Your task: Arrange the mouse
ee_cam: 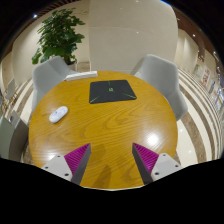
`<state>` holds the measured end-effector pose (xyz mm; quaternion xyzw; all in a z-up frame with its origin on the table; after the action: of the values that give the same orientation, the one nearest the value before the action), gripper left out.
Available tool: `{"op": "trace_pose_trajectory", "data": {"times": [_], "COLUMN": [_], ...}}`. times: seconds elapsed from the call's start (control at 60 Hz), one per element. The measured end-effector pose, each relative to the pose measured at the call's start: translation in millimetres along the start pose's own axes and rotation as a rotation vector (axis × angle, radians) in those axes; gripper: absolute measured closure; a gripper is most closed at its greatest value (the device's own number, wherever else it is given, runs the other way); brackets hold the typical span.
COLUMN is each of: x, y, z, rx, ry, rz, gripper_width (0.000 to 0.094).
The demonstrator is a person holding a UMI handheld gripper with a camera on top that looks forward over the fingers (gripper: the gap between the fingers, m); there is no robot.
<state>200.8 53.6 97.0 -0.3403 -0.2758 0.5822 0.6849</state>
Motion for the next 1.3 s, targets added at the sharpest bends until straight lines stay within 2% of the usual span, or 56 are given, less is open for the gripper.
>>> {"op": "trace_pose_trajectory", "data": {"times": [0.133,0.483,0.733,1.3], "x": [-19,-171,-252,-278], "y": [2,8,30,168], "z": [3,6,0,58], "rx": [0.005,0.022,0.023,0.034], "ry": [0.004,-0.068,-0.117,-0.041], "rz": [0.017,0.117,0.143,0.092], "gripper_width": [0.0065,0.0068,0.0077,0.0067]}}
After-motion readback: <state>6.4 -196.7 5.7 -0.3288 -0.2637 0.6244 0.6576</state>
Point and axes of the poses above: the point between the fingertips, and its own axes, seen from behind it with the camera up: x to the right, z up, y forward, the way the camera looks, the point moved 3 cm from there along -y, backward, against the way the camera looks, and after that the axes turned 3 degrees about y, right-handed, at the moved point
